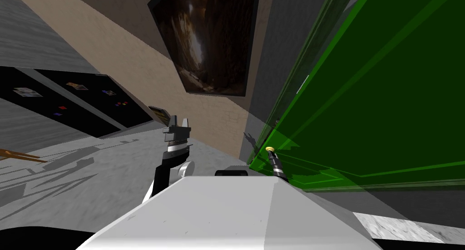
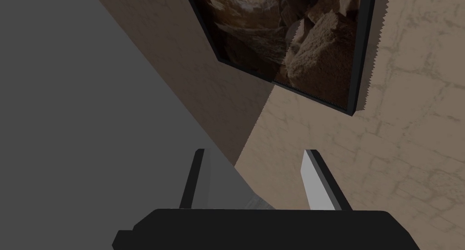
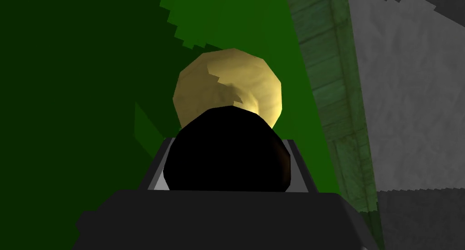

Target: Pull the door open

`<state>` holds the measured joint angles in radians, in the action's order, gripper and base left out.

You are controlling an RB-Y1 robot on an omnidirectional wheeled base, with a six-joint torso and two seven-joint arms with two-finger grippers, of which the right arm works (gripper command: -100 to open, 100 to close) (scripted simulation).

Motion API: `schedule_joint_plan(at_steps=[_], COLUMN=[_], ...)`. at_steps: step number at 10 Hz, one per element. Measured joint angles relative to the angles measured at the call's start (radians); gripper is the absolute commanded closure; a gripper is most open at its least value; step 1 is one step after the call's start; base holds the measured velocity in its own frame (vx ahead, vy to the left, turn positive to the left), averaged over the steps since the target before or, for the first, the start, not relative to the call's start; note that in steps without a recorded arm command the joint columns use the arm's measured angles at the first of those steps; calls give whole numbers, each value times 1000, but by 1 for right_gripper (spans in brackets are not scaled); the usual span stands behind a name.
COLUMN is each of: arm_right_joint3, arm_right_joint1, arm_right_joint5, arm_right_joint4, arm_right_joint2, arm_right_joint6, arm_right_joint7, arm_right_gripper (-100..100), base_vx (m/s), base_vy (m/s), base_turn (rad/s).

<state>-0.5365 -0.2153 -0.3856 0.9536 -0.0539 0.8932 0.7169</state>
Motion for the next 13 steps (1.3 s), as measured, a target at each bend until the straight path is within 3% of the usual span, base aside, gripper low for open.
schedule_joint_plan(at_steps=[6, 13], arm_right_joint3=[32, 82], arm_right_joint1=[7, 14], arm_right_joint5=[68, 174], arm_right_joint4=[-8, -19], arm_right_joint2=[-18, -45], arm_right_joint6=[-3, -8], arm_right_joint7=[-139, -314], arm_right_gripper=[100, 100], base_vx=[-43, -52], base_vy=[-9, -8], base_turn=[45, 51])
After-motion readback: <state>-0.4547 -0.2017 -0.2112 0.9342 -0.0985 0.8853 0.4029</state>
